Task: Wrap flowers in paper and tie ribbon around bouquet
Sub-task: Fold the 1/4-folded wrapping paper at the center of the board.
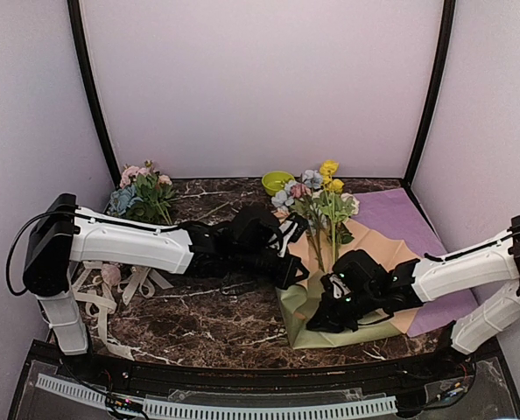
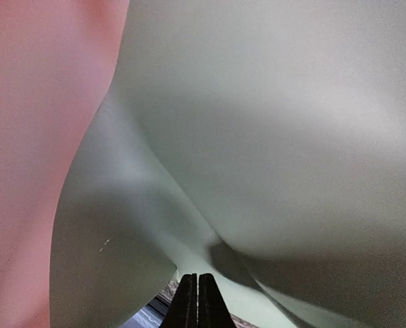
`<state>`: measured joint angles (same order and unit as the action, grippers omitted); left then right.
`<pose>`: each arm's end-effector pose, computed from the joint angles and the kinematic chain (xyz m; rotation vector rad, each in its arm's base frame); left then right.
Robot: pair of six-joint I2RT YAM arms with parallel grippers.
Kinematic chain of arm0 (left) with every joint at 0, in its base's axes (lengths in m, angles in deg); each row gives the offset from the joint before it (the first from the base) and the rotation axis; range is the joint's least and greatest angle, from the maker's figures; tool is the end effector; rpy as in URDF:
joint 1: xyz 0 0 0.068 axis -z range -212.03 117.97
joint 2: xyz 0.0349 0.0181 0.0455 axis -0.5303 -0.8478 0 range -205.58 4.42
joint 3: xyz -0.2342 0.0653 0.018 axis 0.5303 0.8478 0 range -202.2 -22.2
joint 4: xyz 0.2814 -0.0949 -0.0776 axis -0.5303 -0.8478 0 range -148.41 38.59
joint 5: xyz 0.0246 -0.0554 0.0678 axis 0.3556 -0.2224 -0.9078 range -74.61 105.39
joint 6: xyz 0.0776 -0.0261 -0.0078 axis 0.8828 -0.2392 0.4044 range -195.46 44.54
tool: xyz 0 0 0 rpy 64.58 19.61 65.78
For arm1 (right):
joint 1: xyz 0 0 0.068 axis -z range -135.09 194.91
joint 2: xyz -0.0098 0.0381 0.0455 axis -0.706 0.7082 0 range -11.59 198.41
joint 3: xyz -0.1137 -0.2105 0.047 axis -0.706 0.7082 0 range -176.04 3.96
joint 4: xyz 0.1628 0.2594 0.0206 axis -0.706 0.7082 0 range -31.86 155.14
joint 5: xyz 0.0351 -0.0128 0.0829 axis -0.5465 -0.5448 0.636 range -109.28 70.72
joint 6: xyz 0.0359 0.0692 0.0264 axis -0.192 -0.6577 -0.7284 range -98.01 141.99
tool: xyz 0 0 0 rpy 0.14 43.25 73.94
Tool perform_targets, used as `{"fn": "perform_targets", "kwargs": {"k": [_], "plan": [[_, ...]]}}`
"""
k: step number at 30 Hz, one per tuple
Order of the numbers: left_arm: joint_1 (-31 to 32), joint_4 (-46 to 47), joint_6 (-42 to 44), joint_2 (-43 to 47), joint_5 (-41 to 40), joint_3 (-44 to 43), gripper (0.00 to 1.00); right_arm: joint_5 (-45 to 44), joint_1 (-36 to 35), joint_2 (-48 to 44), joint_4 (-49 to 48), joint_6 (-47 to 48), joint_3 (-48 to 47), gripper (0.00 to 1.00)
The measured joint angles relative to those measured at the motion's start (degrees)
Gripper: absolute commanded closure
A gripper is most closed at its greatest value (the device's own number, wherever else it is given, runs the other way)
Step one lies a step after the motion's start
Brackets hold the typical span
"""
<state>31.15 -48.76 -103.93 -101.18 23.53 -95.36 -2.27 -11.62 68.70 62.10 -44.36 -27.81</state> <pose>0.2111 -0.4403 0.1603 0.7717 2.1531 -1.0637 0.1515 0.2672 0.0512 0.1010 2.8908 1.0685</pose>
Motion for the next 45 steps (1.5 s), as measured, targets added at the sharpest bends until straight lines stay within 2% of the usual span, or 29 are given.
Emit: {"fn": "perform_targets", "kwargs": {"k": [4,10,16,20,24,31,34,41,45], "plan": [[0.00,0.07,0.59,-0.96,-0.02,-1.03,1.00,-0.11,1.92,-0.76,-0.13,0.04,2.54,0.97],[0.00,0.59,1.57,-3.63,1.51,-5.29,1.00,2.56,3.50,2.19,-6.16,1.33,4.44,0.98],[0.00,2.12,2.58,-9.22,3.98,-9.60,1.00,4.44,4.83,-0.20,-15.21,-0.61,10.64,0.98],[0.00,2.78,3.48,-13.84,5.25,-12.02,1.00,4.79,5.29,-1.22,-16.44,-1.55,11.69,0.97],[0.00,2.99,4.50,-17.51,6.27,-14.47,1.00,3.61,5.33,-2.60,-13.07,-2.08,10.88,0.96],[-0.07,3.39,6.56,-20.22,6.40,-16.83,1.00,-3.69,5.53,-11.72,5.42,-2.89,5.95,0.93],[-0.09,3.50,7.34,-20.70,6.43,-16.87,1.00,-4.81,6.21,-16.37,9.79,-3.04,6.27,0.93],[-0.28,3.74,8.83,-21.49,7.06,-18.40,1.00,-4.07,9.18,-16.00,10.78,-2.47,11.28,0.93],[-0.28,4.70,9.49,-21.49,8.39,-20.59,1.00,-0.70,12.04,-13.81,6.95,-0.17,11.85,0.95]]}}
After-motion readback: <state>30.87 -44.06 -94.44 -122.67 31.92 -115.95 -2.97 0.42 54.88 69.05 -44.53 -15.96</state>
